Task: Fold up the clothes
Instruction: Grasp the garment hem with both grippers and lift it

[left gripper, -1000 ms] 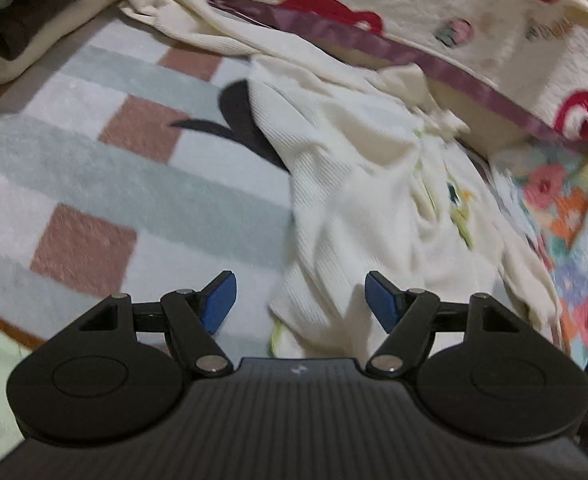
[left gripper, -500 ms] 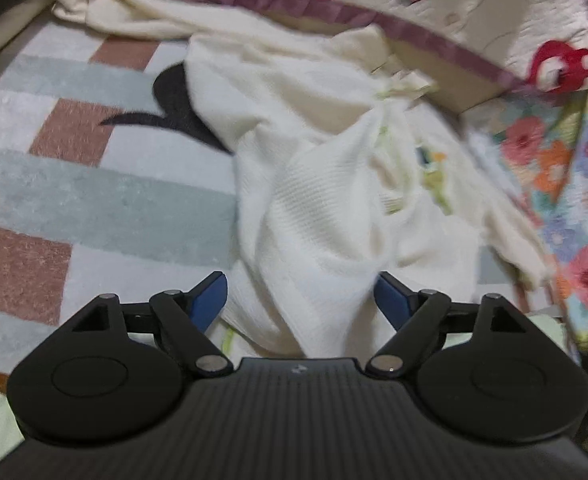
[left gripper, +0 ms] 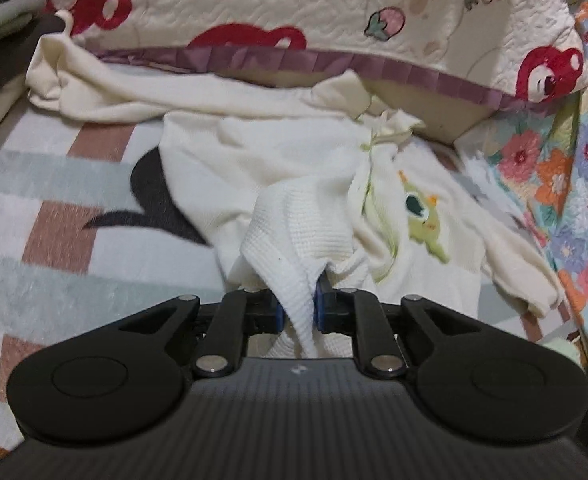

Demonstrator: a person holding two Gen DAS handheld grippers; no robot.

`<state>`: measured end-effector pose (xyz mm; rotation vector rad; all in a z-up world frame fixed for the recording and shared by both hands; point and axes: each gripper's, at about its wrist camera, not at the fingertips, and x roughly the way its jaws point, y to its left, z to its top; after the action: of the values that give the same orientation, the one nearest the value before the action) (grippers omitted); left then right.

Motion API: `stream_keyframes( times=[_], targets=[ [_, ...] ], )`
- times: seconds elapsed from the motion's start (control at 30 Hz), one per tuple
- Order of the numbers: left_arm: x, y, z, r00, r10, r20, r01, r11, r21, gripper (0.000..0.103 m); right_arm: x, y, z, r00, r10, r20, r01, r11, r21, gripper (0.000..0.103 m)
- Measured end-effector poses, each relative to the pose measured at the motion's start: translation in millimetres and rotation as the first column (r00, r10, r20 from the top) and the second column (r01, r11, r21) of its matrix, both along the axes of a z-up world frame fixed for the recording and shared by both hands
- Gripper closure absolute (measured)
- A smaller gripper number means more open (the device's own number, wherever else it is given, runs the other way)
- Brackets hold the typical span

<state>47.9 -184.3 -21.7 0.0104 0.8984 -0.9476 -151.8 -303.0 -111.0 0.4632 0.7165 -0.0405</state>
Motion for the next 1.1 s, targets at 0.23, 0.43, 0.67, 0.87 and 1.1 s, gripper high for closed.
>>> stream_keyframes(
  times=[0.23, 0.43, 0.67, 0.87, 1.1],
  targets=[
    [-14, 29, 49, 0.994, 0.048, 0.099, -0.036, 0.992, -0.117, 0.094, -37, -10, 36, 0.962, -0.087, 0.258, 0.119, 0.987, -0.110, 0.096],
    [-38, 77, 101, 0.982, 0.098, 0.160, -0.054, 0.964, -0.260, 0.102, -143, -19, 117, 0.867, -0.230, 0.443, 0.373, 0.888, -0.270, 0.096],
    [-60, 71, 76, 0.991, -0.028, 0.130, 0.046, 0.990, -0.135, 0.098, -188, -47, 132, 0.856, -0.384, 0.346, 0.514, 0.704, -0.491, 0.097],
    [-64, 53, -2, 0.997, -0.063, 0.052, 0.057, 0.992, 0.112, 0.074, -196, -105, 68, 0.820, -0.548, 0.165, 0.572, 0.771, -0.281, 0.096],
    [-73, 55, -14, 0.982, -0.147, 0.119, 0.115, 0.964, 0.239, 0.046, -195, -106, 49, 0.840, -0.525, 0.135, 0.538, 0.775, -0.331, 0.096]
  ],
)
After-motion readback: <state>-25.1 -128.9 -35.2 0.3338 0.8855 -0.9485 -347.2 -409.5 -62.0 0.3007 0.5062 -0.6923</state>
